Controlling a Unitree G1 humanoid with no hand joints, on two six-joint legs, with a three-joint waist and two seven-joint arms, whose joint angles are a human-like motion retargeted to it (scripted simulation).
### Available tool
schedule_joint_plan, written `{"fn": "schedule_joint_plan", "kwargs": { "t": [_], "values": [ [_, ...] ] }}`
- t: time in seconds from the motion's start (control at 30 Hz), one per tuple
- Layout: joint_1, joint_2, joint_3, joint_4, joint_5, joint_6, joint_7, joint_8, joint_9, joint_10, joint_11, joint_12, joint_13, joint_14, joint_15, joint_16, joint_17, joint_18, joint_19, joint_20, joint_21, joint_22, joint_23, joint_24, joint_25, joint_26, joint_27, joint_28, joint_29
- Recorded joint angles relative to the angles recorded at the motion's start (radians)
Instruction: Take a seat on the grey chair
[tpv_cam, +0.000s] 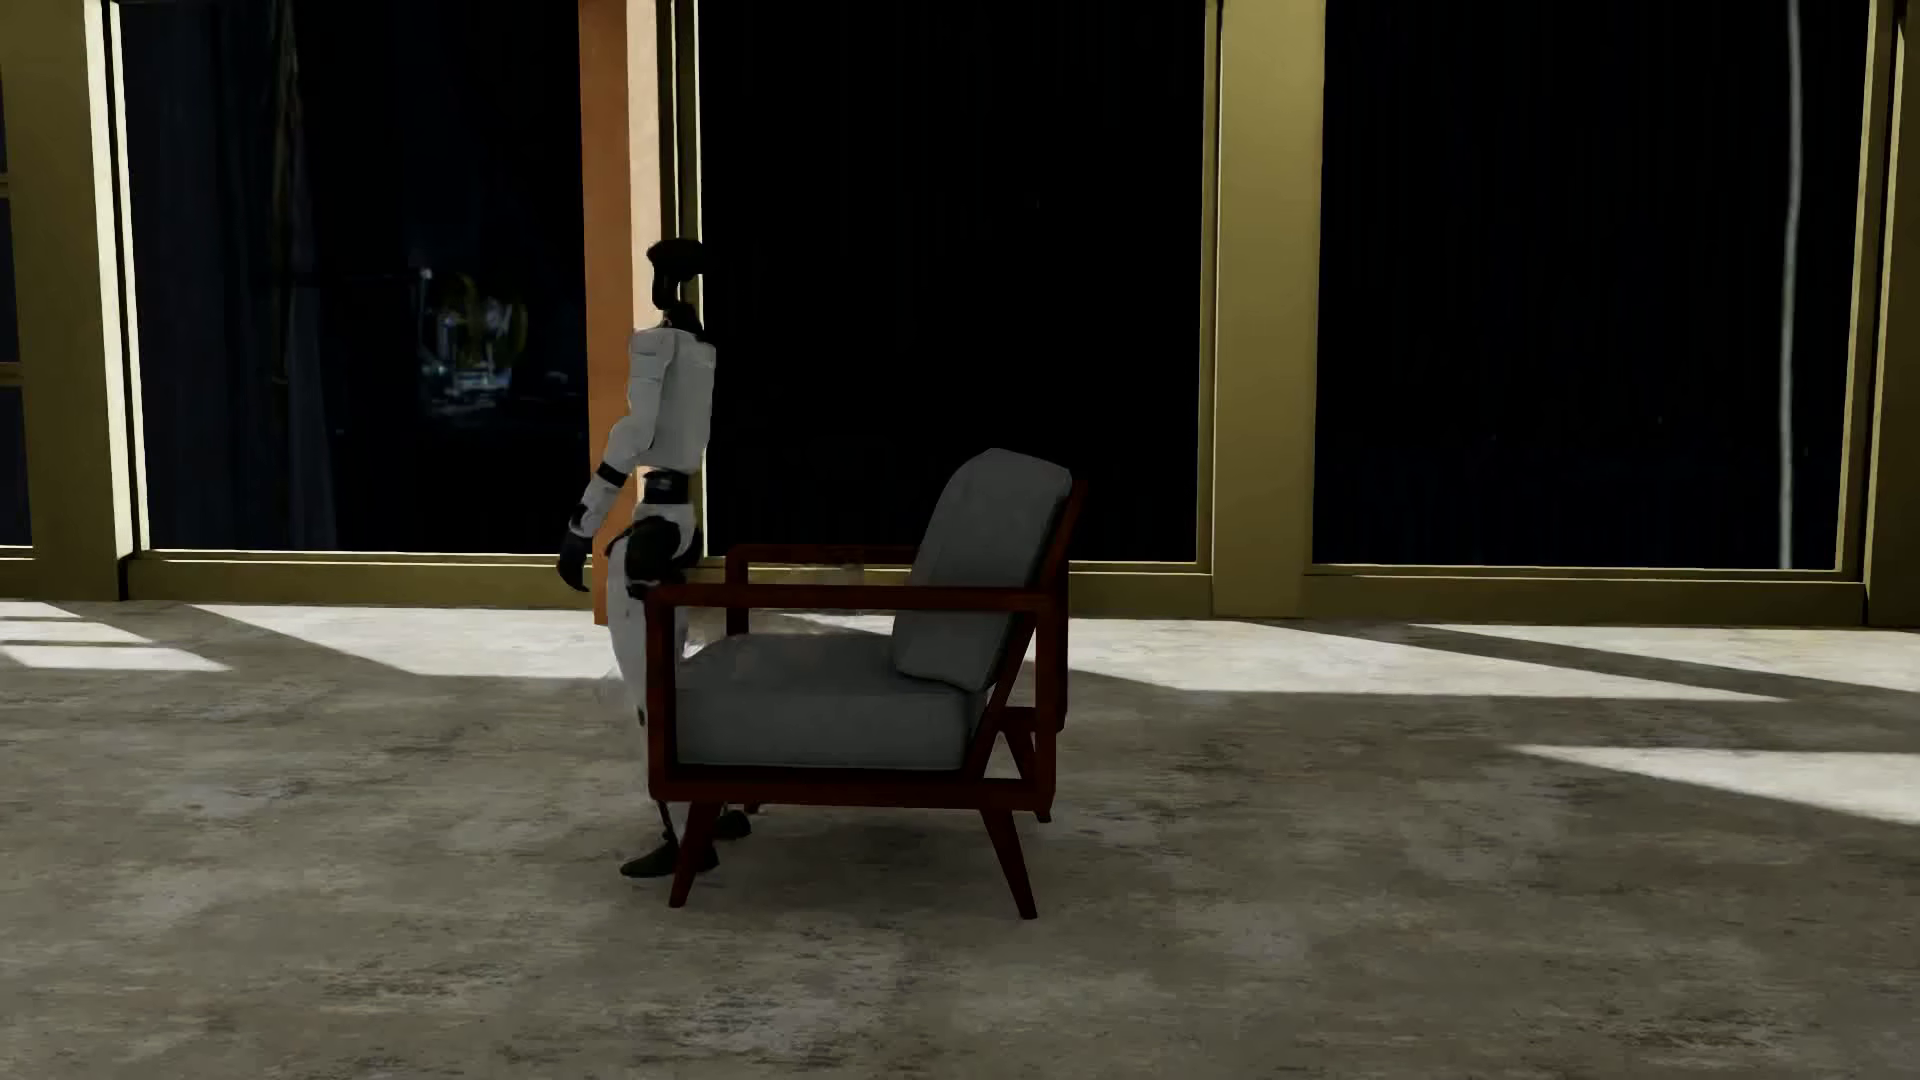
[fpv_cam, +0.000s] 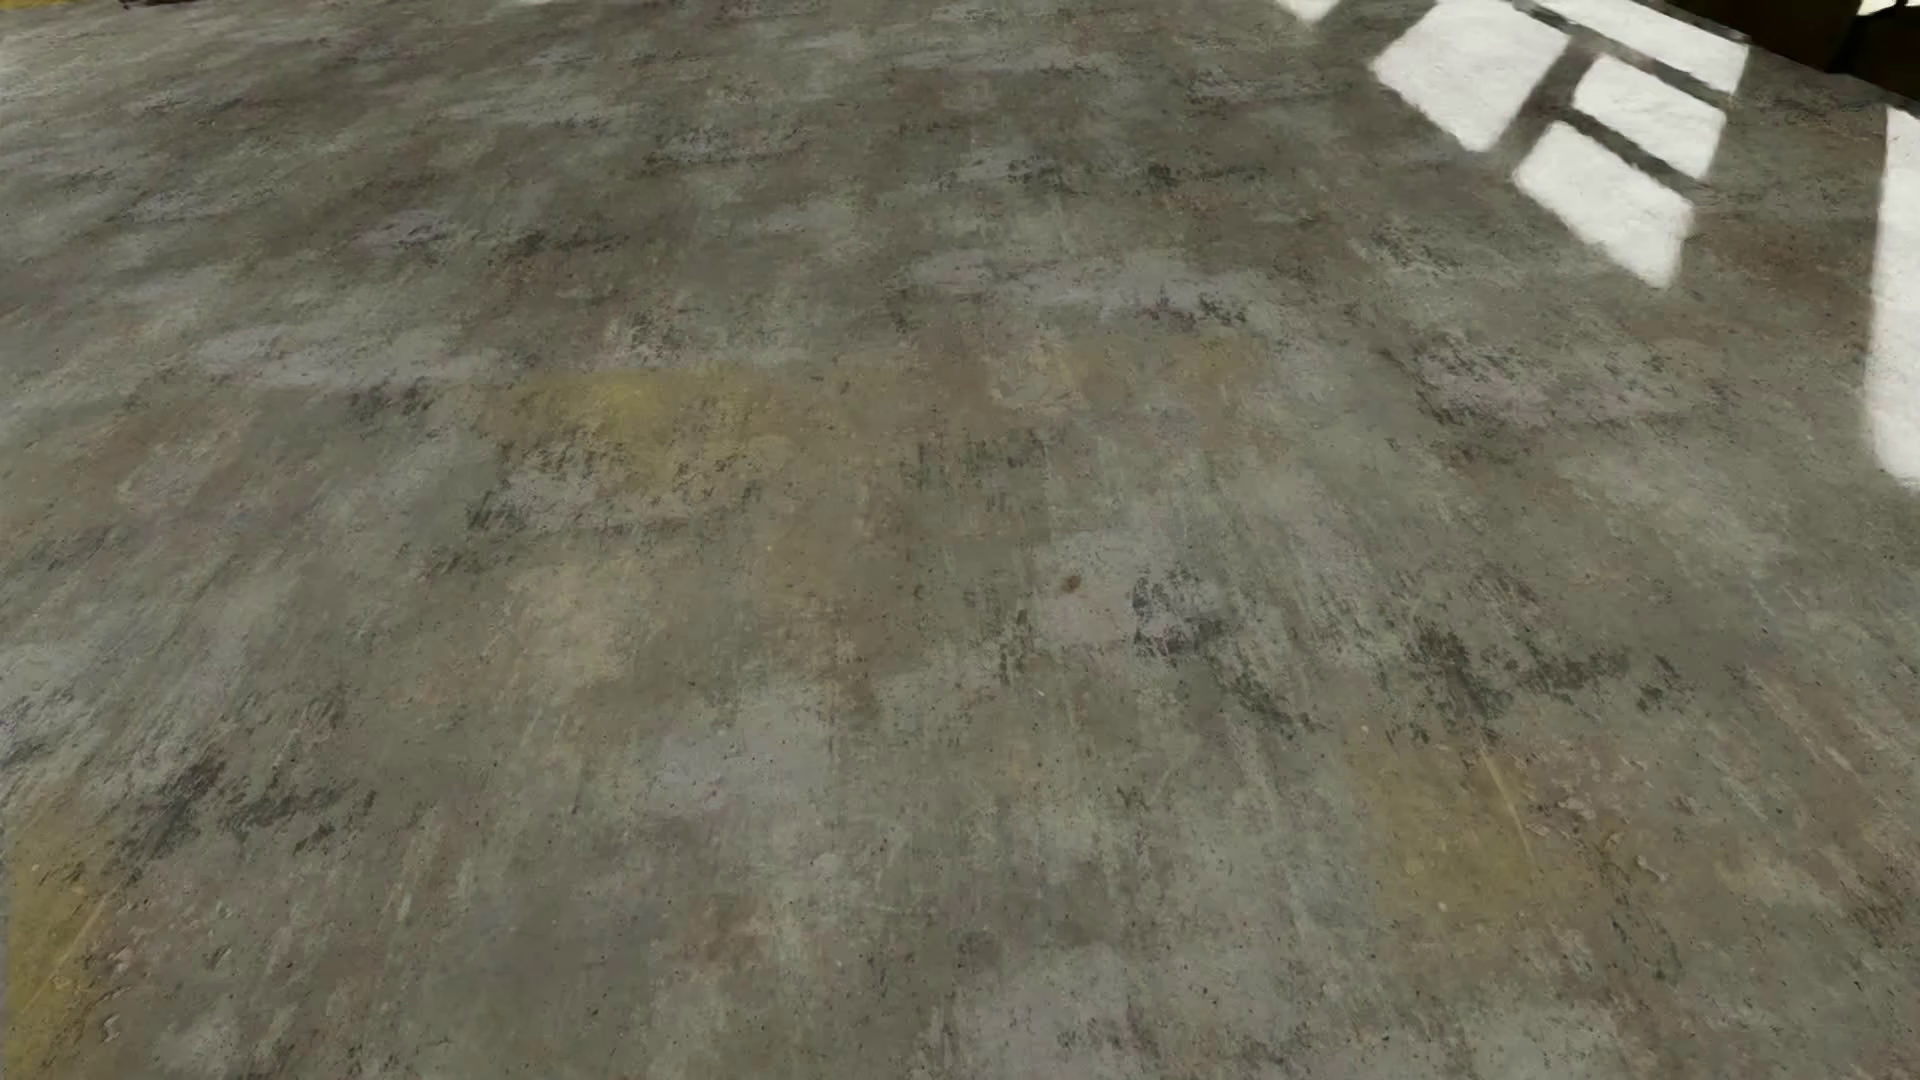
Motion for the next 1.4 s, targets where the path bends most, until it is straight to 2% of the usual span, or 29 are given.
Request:
{"fn": "schedule_joint_plan", "kwargs": {
  "t": [0.03,0.07,0.1,0.13,0.17,0.23,0.3,0.37,0.57,0.7,0.77,0.87,0.93,1.03,1.1,1.17,1.2,1.27,1.4],
  "values": [
    [-0.001,-0.002,-0.003,-0.001,0.001,0.002,0.002,0.001,0.004,0.001,0.001,-0.008,-0.017,-0.001,0.003,0.0,-0.03,0.003,-0.003,-0.008,0.013,-0.016,-0.009,0.026,0.025,-0.008,0.022,0.01,-0.007],
    [0.004,-0.001,-0.004,0.0,-0.002,0.002,0.006,-0.003,0.004,0.0,0.004,-0.019,-0.021,-0.003,0.002,0.028,-0.07,0.002,0.002,-0.013,0.027,-0.021,-0.037,0.011,0.014,0.004,0.033,0.02,0.009],
    [0.0,-0.003,-0.003,0.002,-0.005,0.0,0.008,-0.005,0.001,0.001,0.003,-0.033,-0.026,-0.001,0.002,0.061,-0.112,-0.004,0.007,-0.015,0.038,-0.024,-0.06,0.007,-0.022,-0.006,0.009,-0.011,0.038],
    [-0.002,-0.004,-0.003,0.001,-0.004,-0.001,0.011,-0.009,0.0,0.003,0.003,-0.045,-0.03,-0.002,0.002,0.095,-0.149,-0.004,0.005,-0.021,0.038,-0.035,-0.076,0.039,-0.058,-0.024,-0.012,-0.049,0.054],
    [0.003,0.004,-0.003,0.0,-0.003,-0.003,0.013,-0.012,0.002,0.003,0.001,-0.052,-0.032,-0.002,0.001,0.123,-0.176,-0.003,0.002,-0.033,0.03,-0.036,-0.07,0.059,-0.074,-0.032,-0.019,-0.056,0.063],
    [0.007,0.009,-0.002,-0.001,-0.003,-0.002,0.012,-0.013,0.0,0.002,0.001,-0.063,-0.037,-0.002,-0.001,0.149,-0.198,0.0,0.004,-0.019,0.013,0.026,-0.002,0.065,-0.049,-0.049,-0.001,0.008,0.014],
    [0.015,0.016,-0.002,-0.002,-0.006,0.0,0.014,-0.021,-0.003,-0.002,0.0,-0.068,-0.038,-0.003,-0.004,0.145,-0.196,-0.001,0.008,0.014,-0.011,0.131,0.076,0.018,-0.005,-0.036,0.026,0.119,-0.06],
    [0.011,0.021,-0.003,-0.004,-0.006,0.0,0.013,-0.025,-0.008,0.006,0.0,-0.065,-0.03,-0.004,-0.007,0.138,-0.19,0.001,0.006,0.036,-0.025,0.196,0.112,-0.03,0.003,-0.018,0.037,0.187,-0.097],
    [0.015,0.02,-0.002,-0.002,-0.005,0.002,0.012,-0.022,-0.012,-0.003,0.0,-0.01,0.009,-0.001,-0.008,0.119,-0.142,-0.003,0.005,0.019,-0.015,0.106,0.036,0.024,-0.038,-0.046,0.007,0.106,-0.046],
    [0.006,0.017,-0.001,0.0,-0.002,0.003,0.011,-0.019,0.011,0.009,-0.001,-0.013,-0.009,0.003,0.0,0.069,-0.073,-0.001,0.001,0.002,0.028,0.077,0.016,0.011,-0.03,-0.03,0.017,0.08,-0.022],
    [-0.012,0.015,0.0,0.001,0.003,0.001,0.005,-0.016,0.032,0.035,-0.002,-0.027,-0.022,0.002,0.008,0.058,-0.06,0.002,-0.008,-0.015,0.046,0.059,-0.015,-0.016,-0.028,-0.01,0.018,0.055,0.006],
    [-0.043,-0.02,0.003,0.004,0.005,0.002,0.005,-0.012,0.089,0.084,0.054,-0.073,-0.08,0.004,0.003,0.06,-0.081,0.006,-0.014,-0.057,0.092,-0.005,-0.058,-0.013,-0.025,0.012,0.026,0.017,0.065],
    [-0.102,-0.067,0.007,0.008,0.008,0.0,-0.002,-0.002,0.124,0.16,0.112,-0.116,-0.126,-0.008,-0.003,0.067,-0.103,0.01,-0.022,-0.103,0.139,-0.039,-0.096,0.004,-0.049,0.017,0.011,0.006,0.117],
    [-0.24,-0.163,0.009,0.029,0.004,0.0,-0.016,0.017,0.212,0.328,0.216,-0.211,-0.213,-0.035,-0.014,0.093,-0.129,-0.007,-0.016,-0.187,0.212,-0.106,-0.161,0.03,-0.081,0.006,-0.003,0.001,0.144],
    [-0.341,-0.262,0.01,0.047,-0.005,-0.002,-0.017,0.028,0.284,0.418,0.305,-0.283,-0.289,-0.047,-0.021,0.12,-0.148,-0.022,0.002,-0.228,0.275,-0.154,-0.214,0.026,-0.093,0.0,-0.013,0.013,0.152],
    [-0.425,-0.347,0.009,0.058,-0.017,-0.005,-0.02,0.035,0.367,0.483,0.38,-0.351,-0.37,-0.05,-0.051,0.142,-0.164,-0.038,0.009,-0.276,0.373,-0.194,-0.259,0.021,-0.115,-0.004,-0.02,0.071,0.117],
    [-0.478,-0.393,0.01,0.053,-0.028,-0.015,-0.034,0.063,0.42,0.527,0.43,-0.387,-0.434,-0.062,-0.109,0.15,-0.179,-0.04,0.008,-0.299,0.363,-0.198,-0.262,0.031,-0.111,-0.085,-0.102,0.066,0.164],
    [-0.577,-0.482,0.009,0.068,-0.052,-0.017,-0.039,0.068,0.496,0.607,0.514,-0.459,-0.524,-0.07,-0.15,0.178,-0.188,-0.065,0.018,-0.357,0.455,-0.237,-0.28,0.039,-0.138,-0.103,-0.118,0.082,0.142],
    [-0.814,-0.711,0.02,0.107,-0.114,-0.038,-0.061,0.084,0.651,0.848,0.741,-0.62,-0.713,-0.124,-0.128,0.289,-0.204,-0.117,0.118,-0.473,0.619,-0.413,-0.305,0.083,-0.191,-0.165,-0.148,0.054,0.066]
  ]
}}
